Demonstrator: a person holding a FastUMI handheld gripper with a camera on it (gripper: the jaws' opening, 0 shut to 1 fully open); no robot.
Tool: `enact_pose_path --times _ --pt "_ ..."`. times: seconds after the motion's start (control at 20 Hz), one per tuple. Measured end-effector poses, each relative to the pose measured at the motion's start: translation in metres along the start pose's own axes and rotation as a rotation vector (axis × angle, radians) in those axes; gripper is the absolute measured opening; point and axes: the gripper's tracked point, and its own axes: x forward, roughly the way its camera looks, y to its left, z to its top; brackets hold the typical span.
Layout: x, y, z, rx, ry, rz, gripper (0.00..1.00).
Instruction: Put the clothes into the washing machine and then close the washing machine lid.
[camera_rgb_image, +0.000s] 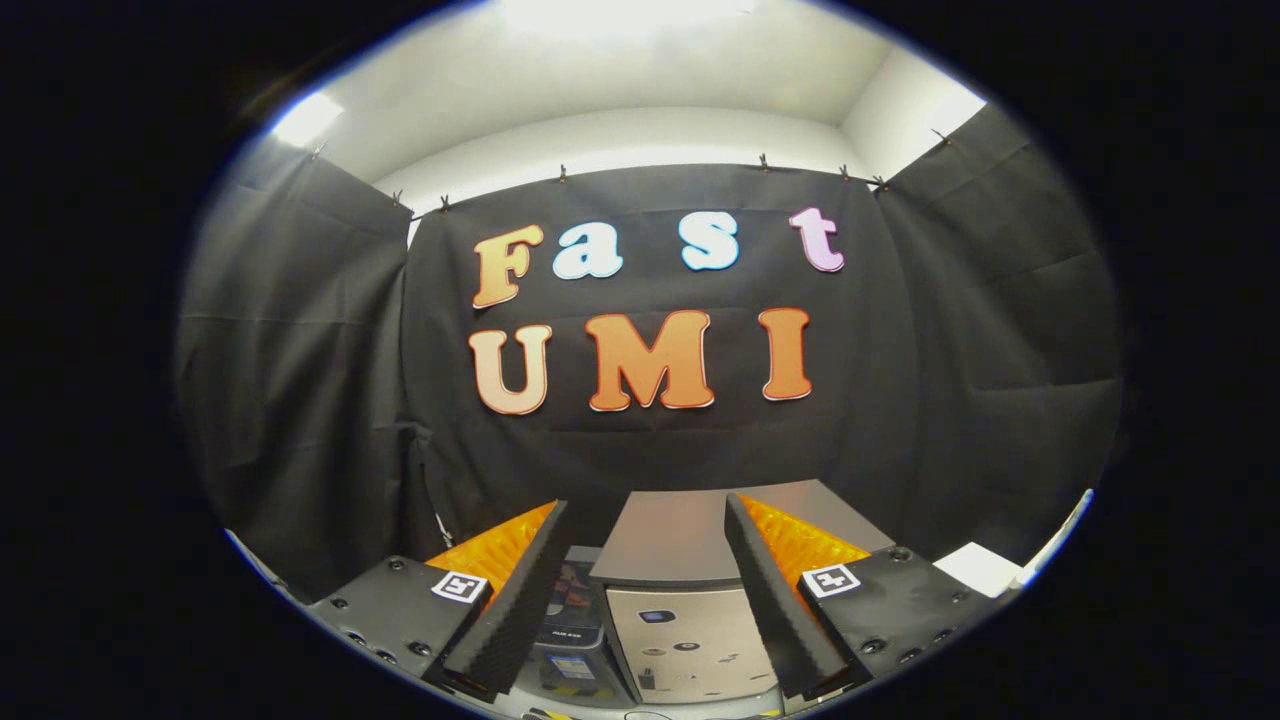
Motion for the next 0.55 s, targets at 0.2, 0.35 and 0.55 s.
enact_pose_path --times 0.2,0.35,0.55 --pt "-0.013 -0.016 0.002 0.009 -0.017 -0.04 0.98" --pt "-0.018 -0.02 -0.001 0.013 -0.018 -0.043 0.98" --pt "-0.021 -0.025 -0.004 0.013 -0.01 -0.045 0.98"
